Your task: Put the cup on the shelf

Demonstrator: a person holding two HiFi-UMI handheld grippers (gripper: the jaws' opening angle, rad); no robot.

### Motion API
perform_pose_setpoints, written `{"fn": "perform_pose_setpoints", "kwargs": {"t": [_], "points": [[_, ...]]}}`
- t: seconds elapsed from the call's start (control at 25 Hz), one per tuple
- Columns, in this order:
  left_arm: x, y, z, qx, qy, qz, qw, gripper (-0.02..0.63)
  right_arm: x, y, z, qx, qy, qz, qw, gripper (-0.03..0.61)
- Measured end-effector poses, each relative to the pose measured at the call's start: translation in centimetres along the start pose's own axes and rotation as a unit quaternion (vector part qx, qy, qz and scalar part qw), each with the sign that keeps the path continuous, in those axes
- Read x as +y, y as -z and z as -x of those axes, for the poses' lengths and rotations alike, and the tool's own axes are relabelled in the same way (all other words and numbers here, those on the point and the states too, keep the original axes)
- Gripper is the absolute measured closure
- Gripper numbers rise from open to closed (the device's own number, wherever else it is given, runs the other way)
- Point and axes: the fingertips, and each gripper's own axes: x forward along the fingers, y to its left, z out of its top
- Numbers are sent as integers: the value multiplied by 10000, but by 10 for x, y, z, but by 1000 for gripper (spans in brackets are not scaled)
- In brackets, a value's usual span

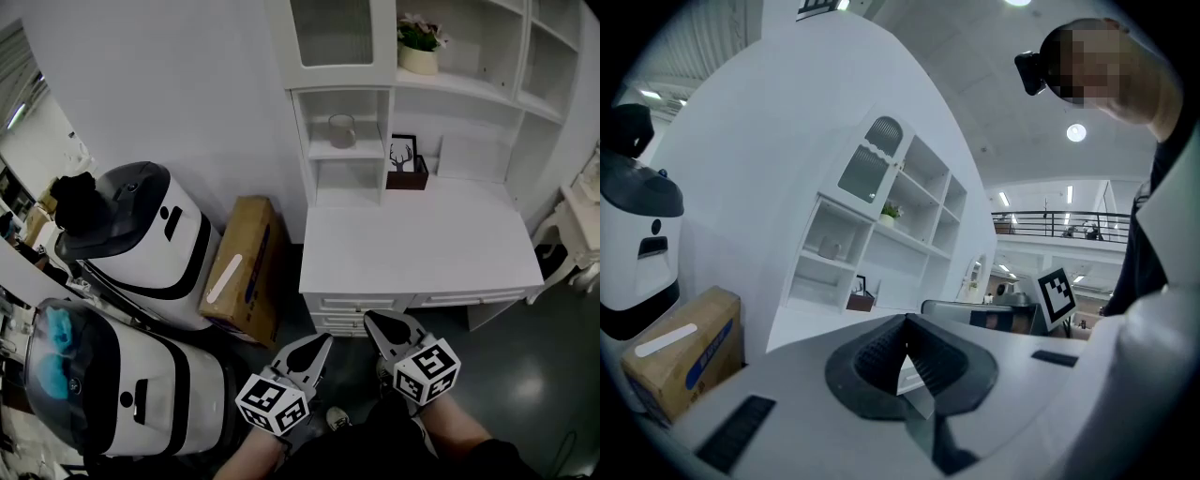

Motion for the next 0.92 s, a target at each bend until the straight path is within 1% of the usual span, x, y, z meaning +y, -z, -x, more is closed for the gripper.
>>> {"fn": "perform_pose_setpoints", "kwargs": {"t": [0.48,0.92], "points": [[-3,-3,0,-58,52,23,10000,609,2,-6,5,-30,47,45,10000,574],[2,-6,6,-74,-50,37,10000,609,7,-9,-4,-14,-59,54,10000,574]]}}
